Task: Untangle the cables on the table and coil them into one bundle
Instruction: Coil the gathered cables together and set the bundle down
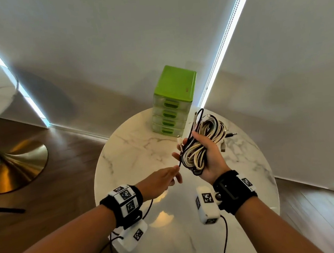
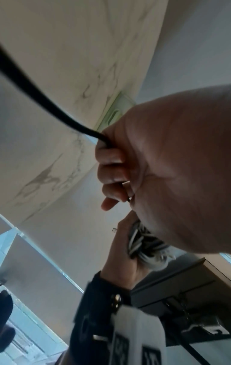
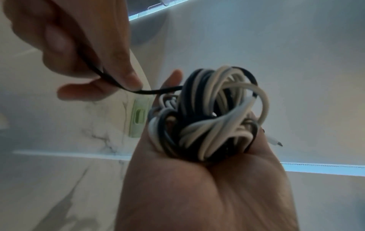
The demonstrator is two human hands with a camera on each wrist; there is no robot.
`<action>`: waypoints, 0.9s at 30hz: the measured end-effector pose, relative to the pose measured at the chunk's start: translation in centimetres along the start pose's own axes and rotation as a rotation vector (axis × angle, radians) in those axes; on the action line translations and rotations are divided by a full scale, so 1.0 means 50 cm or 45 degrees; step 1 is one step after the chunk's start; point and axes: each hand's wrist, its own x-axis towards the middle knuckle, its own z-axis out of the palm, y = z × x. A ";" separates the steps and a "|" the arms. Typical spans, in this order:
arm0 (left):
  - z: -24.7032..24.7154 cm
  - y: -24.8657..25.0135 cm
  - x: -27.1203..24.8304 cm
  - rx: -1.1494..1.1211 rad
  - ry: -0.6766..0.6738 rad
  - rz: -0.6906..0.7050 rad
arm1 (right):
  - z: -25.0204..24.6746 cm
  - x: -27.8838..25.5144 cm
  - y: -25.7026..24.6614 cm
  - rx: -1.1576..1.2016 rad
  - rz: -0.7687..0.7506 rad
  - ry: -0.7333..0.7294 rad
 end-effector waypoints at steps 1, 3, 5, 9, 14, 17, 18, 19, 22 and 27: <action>-0.006 0.004 0.000 0.076 0.012 -0.008 | 0.000 -0.001 0.000 0.004 0.029 -0.015; -0.026 -0.001 -0.005 0.272 0.045 -0.028 | -0.007 0.000 -0.006 -0.076 0.061 -0.033; -0.055 -0.011 -0.011 0.465 0.049 -0.038 | -0.023 0.000 -0.019 -0.261 0.062 -0.011; -0.128 -0.030 -0.017 0.637 0.154 0.012 | -0.048 -0.023 -0.040 -0.538 0.081 -0.020; -0.163 -0.028 -0.008 0.703 0.476 0.113 | -0.061 -0.032 -0.035 -0.829 0.070 -0.040; -0.164 -0.016 0.009 0.736 0.616 0.273 | -0.063 -0.027 -0.015 -0.903 0.099 -0.023; -0.158 -0.008 0.015 0.639 0.618 0.342 | -0.063 -0.025 -0.007 -0.902 0.104 -0.022; -0.148 0.005 0.018 0.448 0.589 0.397 | -0.060 -0.023 0.002 -0.892 0.108 -0.018; -0.101 0.052 0.030 -0.178 0.507 0.369 | -0.046 -0.020 0.024 -0.821 0.074 -0.015; -0.046 0.109 0.044 -0.706 0.666 0.155 | -0.015 -0.014 0.052 -0.887 -0.061 -0.099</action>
